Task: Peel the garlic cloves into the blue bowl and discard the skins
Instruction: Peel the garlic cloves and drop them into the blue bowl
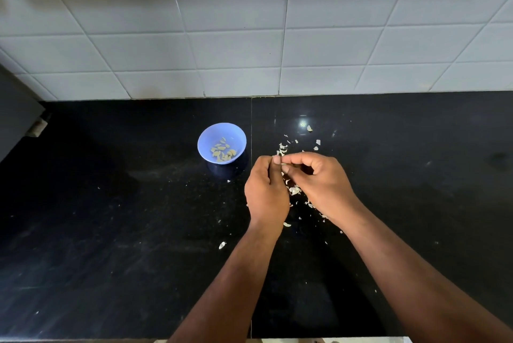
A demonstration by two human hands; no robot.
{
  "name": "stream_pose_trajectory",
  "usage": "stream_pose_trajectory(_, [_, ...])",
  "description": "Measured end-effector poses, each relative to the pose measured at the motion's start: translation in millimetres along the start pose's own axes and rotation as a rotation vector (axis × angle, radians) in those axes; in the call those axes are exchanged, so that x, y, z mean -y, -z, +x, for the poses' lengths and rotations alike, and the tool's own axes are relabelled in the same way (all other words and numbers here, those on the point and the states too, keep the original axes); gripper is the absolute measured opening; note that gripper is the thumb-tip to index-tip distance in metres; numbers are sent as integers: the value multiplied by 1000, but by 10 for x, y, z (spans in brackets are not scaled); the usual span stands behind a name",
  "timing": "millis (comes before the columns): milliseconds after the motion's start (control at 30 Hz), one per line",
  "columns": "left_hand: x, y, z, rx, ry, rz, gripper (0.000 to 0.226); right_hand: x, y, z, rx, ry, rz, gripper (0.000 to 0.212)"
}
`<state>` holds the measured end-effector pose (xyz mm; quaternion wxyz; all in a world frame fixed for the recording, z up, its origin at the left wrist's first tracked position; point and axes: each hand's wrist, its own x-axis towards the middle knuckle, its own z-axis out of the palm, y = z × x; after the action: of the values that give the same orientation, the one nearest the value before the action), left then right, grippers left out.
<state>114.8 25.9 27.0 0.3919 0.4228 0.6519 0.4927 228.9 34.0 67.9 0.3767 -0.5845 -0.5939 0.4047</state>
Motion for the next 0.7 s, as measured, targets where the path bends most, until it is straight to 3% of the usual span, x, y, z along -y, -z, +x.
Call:
stream_pose_trajectory(200, [-47, 3, -7, -140, -205, 469, 24, 32, -47, 16, -74, -36, -37, 13])
stream_pose_trajectory(267, [-56, -8, -21, -173, -208, 516, 23, 43, -78, 5, -92, -2, -65, 12])
stream_pose_trajectory(367, [-8, -16, -5, -89, -116, 307, 31, 51, -74, 30, -93, -97, 47, 10])
stream_pose_trajectory(500, [-3, 43, 2, 91, 25, -153, 25, 90, 37, 166, 90, -476, 489, 11])
stream_pose_trajectory(600, [-43, 60, 20, 128, 45, -206, 21, 115, 94, 182, 202, -602, 662, 13])
stream_pose_trajectory(700, [-62, 75, 34, 90, 92, -169, 17, 118, 61, 151, 237, -596, 788, 16])
